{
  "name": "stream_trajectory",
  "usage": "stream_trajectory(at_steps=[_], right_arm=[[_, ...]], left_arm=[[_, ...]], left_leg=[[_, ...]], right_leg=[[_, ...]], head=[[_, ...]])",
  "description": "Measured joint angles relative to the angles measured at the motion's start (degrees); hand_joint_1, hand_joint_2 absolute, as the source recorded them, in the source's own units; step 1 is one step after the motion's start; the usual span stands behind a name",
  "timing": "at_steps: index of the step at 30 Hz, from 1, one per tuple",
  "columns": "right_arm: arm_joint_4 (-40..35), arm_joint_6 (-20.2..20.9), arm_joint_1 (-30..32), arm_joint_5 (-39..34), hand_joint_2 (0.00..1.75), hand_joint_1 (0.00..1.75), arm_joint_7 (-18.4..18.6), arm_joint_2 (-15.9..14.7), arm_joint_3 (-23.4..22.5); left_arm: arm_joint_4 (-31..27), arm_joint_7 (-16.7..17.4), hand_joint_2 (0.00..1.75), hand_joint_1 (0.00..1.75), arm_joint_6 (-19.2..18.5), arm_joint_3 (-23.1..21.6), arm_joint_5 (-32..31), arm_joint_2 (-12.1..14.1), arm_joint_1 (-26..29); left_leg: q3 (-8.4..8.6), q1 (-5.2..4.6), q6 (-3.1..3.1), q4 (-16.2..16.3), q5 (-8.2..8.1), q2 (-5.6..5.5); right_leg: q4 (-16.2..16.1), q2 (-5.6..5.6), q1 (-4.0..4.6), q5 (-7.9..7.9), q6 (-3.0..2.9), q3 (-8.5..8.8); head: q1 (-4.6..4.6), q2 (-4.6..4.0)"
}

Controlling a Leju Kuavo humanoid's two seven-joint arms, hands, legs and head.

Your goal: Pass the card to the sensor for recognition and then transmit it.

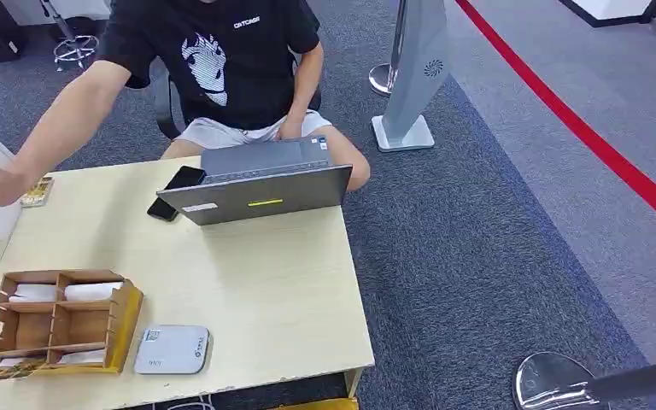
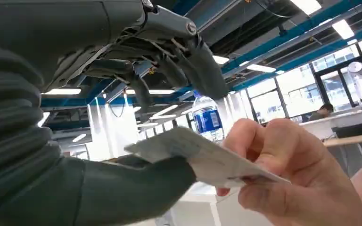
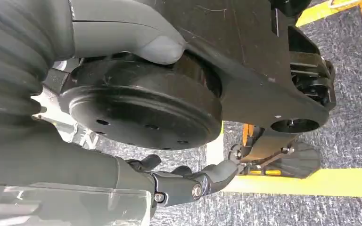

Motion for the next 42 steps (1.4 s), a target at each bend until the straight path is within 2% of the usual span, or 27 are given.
stream_trajectory(at_steps=[8, 14, 21, 24, 28, 34, 42], right_arm=[[-0.24, 0.07, 0.0, 0.0, 1.75, 0.0, 0.02, -0.15, 0.31], [-0.33, 0.15, 0.02, -0.11, 1.75, 0.0, 0.0, -0.17, 0.39], [-0.33, 0.15, 0.09, -1.4, 1.75, 0.0, 0.04, -0.17, 0.37], [-0.33, 0.13, 0.09, -1.92, 1.75, 0.0, 0.26, -0.15, 0.31], [-0.31, 0.04, 0.06, -2.65, 1.75, 0.0, 0.63, -0.02, 0.13], [-0.28, -0.05, 0.03, -3.5, 1.75, 0.0, 0.98, 0.0, 0.11], [-0.24, -0.11, -0.02, -3.54, 1.75, 0.0, 1.16, 0.0, 0.11]], left_arm=[[0.5, 0.33, 1.75, 1.75, 1.44, -0.76, -0.26, 0.04, -0.09], [-0.54, 0.35, 1.75, 1.75, 6.24, -0.74, -0.89, -1.33, 1.88], [-9.26, -0.61, 1.75, 1.75, 16.86, -1.26, -8.76, -8.36, 13.52], [-12.02, -0.61, 1.75, 1.75, 20.17, -3.12, -11.31, -12.49, 18.41], [-13.83, 0.13, 1.75, 1.75, 23.3, -6.98, -15.34, -16.48, 23.05], [-14.01, 3.01, 1.75, 1.75, 23.87, -13.11, -17.66, -18.86, 26.44], [-13.16, 7.93, 1.75, 1.75, 20.07, -16.94, -16.98, -19.12, 27.96]], left_leg=[[0.0, 0.01, 0.0, 0.0, 0.0, 0.0], [0.01, 0.0, -0.01, 0.0, 0.0, 0.02], [0.0, -0.06, -0.01, 0.0, -0.07, 0.11], [-0.01, -0.05, 0.04, 0.0, -0.1, 0.11], [-0.01, -0.05, 0.04, 0.0, -0.1, 0.09], [0.01, -0.03, 0.04, 0.0, -0.09, 0.06], [0.01, 0.01, 0.03, 0.0, -0.09, 0.05]], right_leg=[[0.0, 0.0, 0.01, 0.01, -0.01, 0.01], [0.0, 0.02, 0.0, 0.02, -0.04, 0.02], [-0.08, 0.13, -0.06, 0.01, -0.03, -0.01], [-0.1, 0.13, -0.06, -0.02, 0.01, -0.01], [-0.1, 0.11, -0.05, -0.02, 0.01, 0.02], [-0.1, 0.08, -0.03, -0.01, 0.01, 0.04], [-0.1, 0.08, 0.01, -0.01, 0.01, 0.06]], head=[[0.0, 0.0], [-0.02, 0.0], [0.0, 0.0], [0.0, 0.0], [0.0, 0.0], [-0.02, 0.0], [-0.02, 0.0]])
